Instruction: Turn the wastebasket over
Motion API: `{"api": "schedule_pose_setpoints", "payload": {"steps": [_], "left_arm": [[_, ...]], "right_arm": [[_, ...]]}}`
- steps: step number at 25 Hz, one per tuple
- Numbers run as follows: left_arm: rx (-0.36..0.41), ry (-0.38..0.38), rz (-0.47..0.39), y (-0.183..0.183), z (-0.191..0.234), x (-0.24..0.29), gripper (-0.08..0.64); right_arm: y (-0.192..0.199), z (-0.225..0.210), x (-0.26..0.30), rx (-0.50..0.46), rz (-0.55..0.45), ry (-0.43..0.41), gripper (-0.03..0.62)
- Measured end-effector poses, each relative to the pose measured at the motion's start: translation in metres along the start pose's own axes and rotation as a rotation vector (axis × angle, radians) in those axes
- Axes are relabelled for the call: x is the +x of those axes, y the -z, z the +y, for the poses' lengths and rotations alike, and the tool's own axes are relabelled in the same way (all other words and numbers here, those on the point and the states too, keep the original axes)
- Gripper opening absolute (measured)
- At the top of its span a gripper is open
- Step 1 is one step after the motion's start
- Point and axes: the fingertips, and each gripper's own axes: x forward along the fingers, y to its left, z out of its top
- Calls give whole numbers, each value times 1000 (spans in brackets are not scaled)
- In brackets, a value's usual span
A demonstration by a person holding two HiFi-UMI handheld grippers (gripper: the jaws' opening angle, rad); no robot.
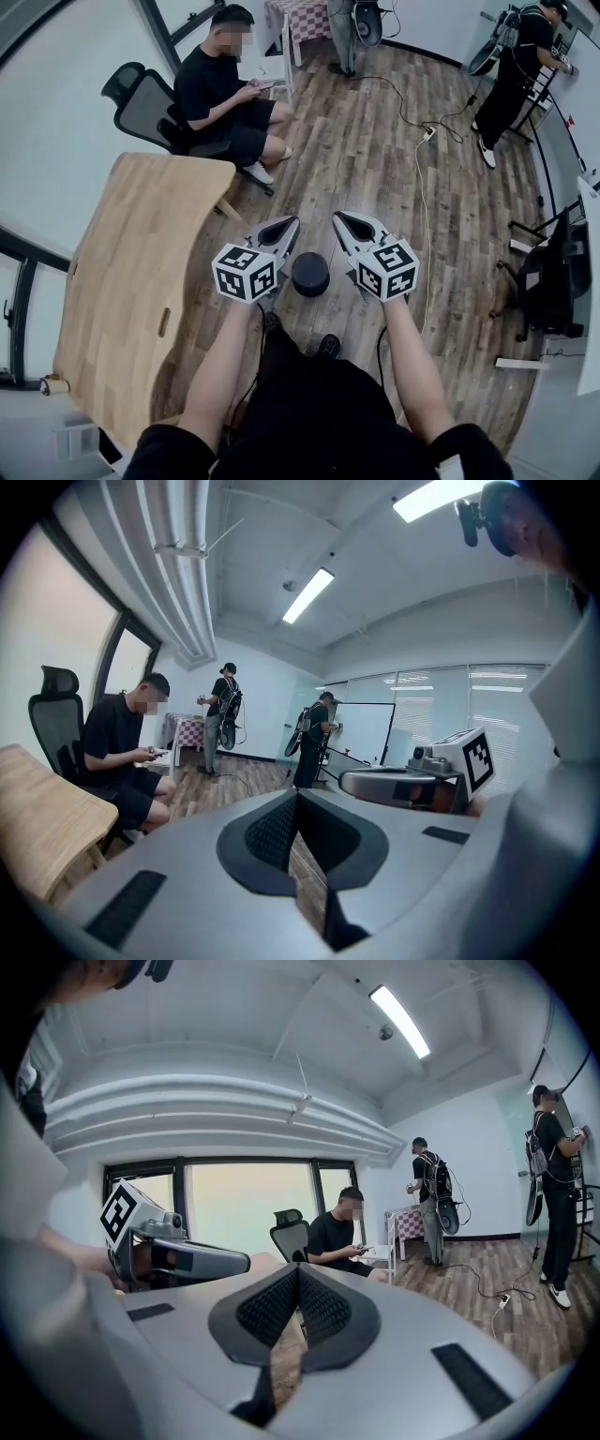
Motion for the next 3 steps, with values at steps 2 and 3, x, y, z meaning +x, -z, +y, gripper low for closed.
{"api": "schedule_pose_setpoints", "payload": {"steps": [2,3], "left_arm": [[1,-2,2,1,-1,0,17],[2,-4,3,1,-2,0,17]], "right_arm": [[2,0,-2,-2,2,1,32],[2,0,-3,-3,3,2,32]]}}
